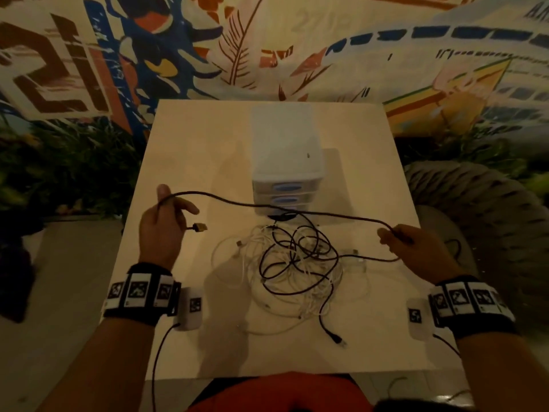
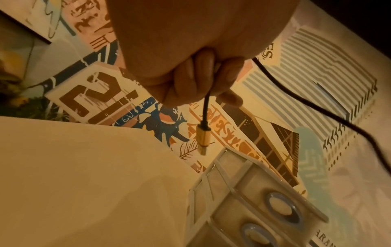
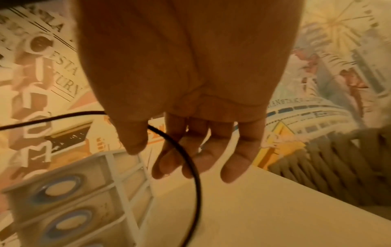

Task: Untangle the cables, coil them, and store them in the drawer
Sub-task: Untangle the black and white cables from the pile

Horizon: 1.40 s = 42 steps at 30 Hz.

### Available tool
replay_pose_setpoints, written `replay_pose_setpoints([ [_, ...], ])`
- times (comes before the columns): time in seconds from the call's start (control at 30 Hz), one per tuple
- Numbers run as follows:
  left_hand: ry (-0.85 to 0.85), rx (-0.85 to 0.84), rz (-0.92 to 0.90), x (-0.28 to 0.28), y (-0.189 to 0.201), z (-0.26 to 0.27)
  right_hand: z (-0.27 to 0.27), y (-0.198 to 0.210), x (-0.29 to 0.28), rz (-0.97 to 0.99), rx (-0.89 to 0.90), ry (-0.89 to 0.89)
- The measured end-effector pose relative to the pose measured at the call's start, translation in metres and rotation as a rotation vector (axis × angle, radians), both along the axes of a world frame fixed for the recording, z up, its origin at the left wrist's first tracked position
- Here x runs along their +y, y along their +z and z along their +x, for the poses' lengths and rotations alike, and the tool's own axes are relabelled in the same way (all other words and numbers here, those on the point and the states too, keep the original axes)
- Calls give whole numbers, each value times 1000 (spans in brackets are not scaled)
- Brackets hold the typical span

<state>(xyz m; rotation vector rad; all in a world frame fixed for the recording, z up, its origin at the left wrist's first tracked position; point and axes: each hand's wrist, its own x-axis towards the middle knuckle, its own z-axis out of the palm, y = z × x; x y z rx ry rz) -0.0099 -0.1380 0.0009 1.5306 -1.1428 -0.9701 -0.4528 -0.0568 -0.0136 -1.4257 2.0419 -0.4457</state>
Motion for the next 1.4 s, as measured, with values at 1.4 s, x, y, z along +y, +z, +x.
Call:
replay_pose_setpoints([
  [1.4,-495,-309,57,38,18,-55,134,3,0,-38,-355,351],
])
